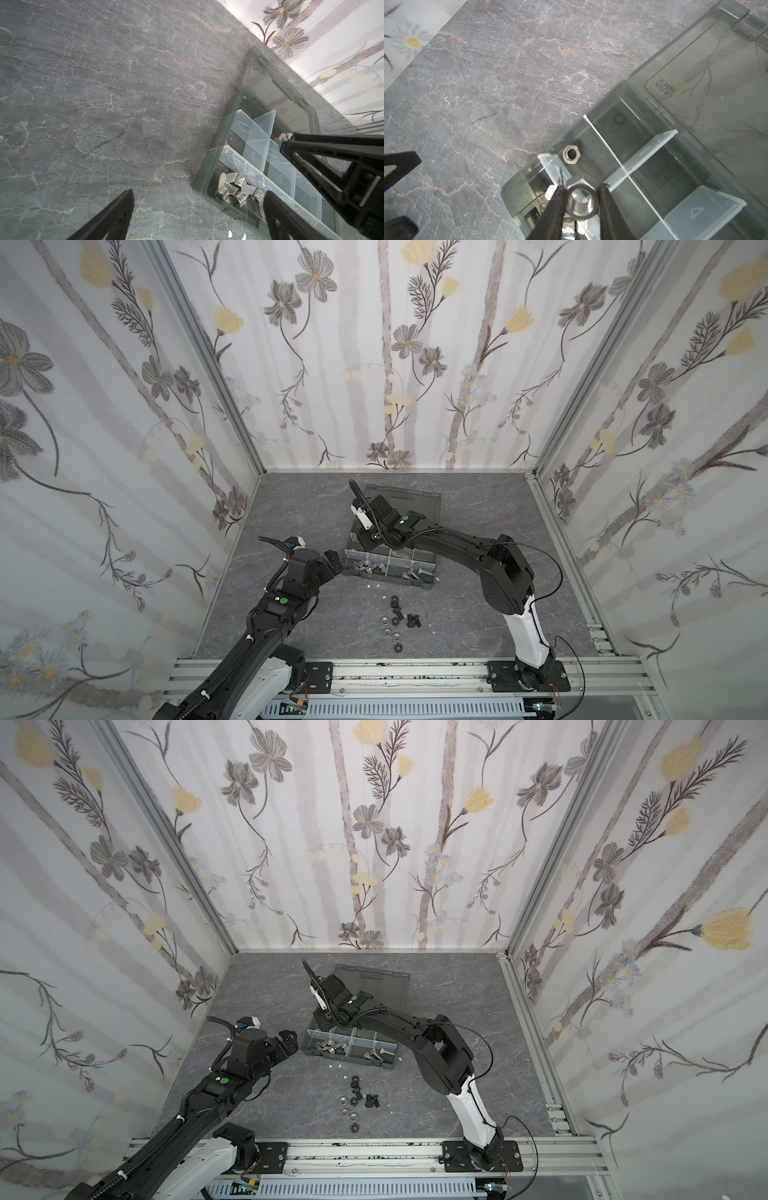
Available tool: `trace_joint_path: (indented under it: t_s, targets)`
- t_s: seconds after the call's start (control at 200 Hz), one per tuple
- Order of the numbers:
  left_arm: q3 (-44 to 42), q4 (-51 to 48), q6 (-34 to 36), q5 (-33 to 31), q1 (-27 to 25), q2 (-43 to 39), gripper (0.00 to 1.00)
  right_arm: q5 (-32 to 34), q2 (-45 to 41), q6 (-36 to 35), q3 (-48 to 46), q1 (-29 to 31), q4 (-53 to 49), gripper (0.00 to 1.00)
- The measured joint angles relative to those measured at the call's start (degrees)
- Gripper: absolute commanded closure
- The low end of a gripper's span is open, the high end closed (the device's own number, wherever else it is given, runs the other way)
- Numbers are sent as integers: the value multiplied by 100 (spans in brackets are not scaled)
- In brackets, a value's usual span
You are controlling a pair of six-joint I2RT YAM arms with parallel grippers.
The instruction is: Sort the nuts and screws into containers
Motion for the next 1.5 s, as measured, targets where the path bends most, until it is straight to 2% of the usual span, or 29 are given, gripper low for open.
trace_joint_path:
  t_s: [0.095, 0.255, 0.545, 0.724, 1.099, 1.264, 1.499]
  targets:
    - [-4, 0, 0, 0, 0, -7, 0, -13, 13, -7, 0, -4, 2, 38]
    - [-7, 0, 0, 0, 0, -9, 0, -13, 15, 11, 2, -4, 7, 31]
    - [-11, 0, 0, 0, 0, -15, 0, -37, -13, 55, 0, -11, -2, 29]
    - [-11, 0, 0, 105, 0, 11, 1, -55, -367, 57, -120, -4, 42, 29]
    - [-74, 109, 39, 780, -46, 20, 10, 61, -1436, 164, -1263, -11, 286, 28]
    - [-229, 151, -33, 1051, -354, -63, 12, 107, -1932, 254, -1878, -39, 343, 28]
    - [-282, 175, -258, 1095, -1314, 48, 14, 313, -2564, 402, -2618, -122, 487, 27]
